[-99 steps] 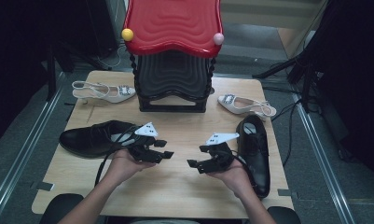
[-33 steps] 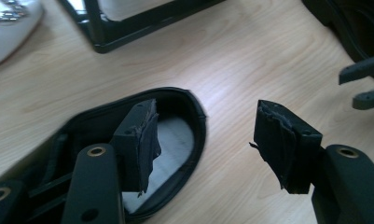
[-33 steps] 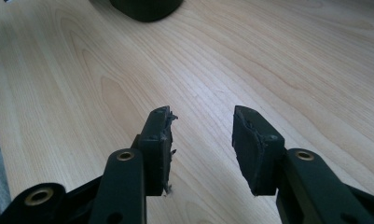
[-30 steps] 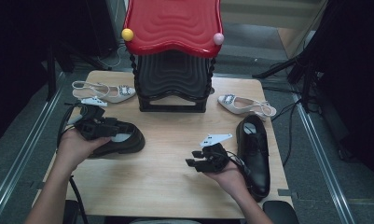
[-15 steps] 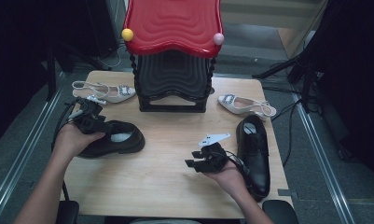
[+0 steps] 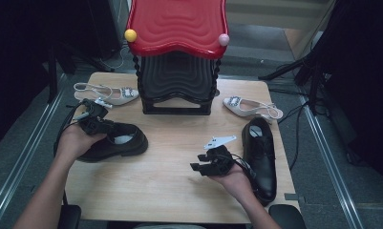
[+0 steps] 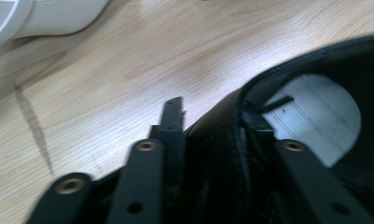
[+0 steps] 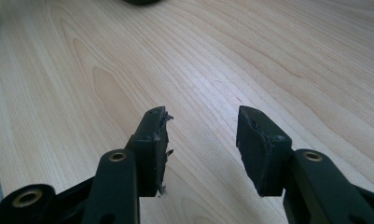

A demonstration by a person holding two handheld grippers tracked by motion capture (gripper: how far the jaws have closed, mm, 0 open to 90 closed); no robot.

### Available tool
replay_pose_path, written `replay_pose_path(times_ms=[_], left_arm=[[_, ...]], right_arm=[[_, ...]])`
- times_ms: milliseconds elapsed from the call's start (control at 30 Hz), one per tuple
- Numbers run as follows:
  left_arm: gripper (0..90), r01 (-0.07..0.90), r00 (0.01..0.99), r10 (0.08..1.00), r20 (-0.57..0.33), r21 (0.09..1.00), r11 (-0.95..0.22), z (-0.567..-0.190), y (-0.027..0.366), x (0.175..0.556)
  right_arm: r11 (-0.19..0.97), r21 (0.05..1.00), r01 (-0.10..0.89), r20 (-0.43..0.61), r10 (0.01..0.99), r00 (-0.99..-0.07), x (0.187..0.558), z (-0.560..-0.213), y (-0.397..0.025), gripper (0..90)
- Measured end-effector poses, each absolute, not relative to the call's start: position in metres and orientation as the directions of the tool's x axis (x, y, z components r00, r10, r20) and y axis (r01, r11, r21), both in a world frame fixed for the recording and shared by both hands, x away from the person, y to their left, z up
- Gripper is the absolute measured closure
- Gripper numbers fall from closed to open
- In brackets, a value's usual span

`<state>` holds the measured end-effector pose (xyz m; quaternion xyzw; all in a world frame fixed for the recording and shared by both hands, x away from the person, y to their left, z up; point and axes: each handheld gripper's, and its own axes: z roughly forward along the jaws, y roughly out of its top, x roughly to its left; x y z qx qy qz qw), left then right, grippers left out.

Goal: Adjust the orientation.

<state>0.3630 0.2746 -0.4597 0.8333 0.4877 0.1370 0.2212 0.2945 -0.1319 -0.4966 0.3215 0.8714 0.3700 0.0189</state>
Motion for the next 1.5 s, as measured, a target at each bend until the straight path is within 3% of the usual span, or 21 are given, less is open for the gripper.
replay_pose_path(times_ms=[67, 333, 767, 1400, 1500], left_arm=[[78.9, 0.744, 0.490, 0.871, 0.023, 0.510, -0.432, -0.456, 0.278, 0.361], [82.9, 0.722, 0.529, 0.846, -0.062, 0.558, -0.410, -0.434, 0.276, 0.350], [82.0, 0.654, 0.639, 0.763, -0.102, 0.595, -0.468, -0.424, 0.208, 0.348], [79.7, 0.607, 0.740, 0.663, -0.112, 0.536, -0.587, -0.438, 0.100, 0.362], [76.5, 0.619, 0.744, 0.650, -0.154, 0.523, -0.586, -0.447, 0.093, 0.365]], right_arm=[[0.516, 0.658, 0.548, 0.217, 0.567, -0.795, 0.295, -0.497, -0.132, 55.9], [0.479, 0.670, 0.567, 0.259, 0.565, -0.783, 0.297, -0.494, -0.135, 56.8], [0.414, 0.713, 0.566, 0.243, 0.611, -0.753, 0.300, -0.481, -0.155, 55.0], [0.337, 0.748, 0.571, 0.227, 0.679, -0.698, 0.305, -0.469, -0.191, 55.4], [0.351, 0.754, 0.555, 0.200, 0.682, -0.704, 0.304, -0.469, -0.192, 56.7]])
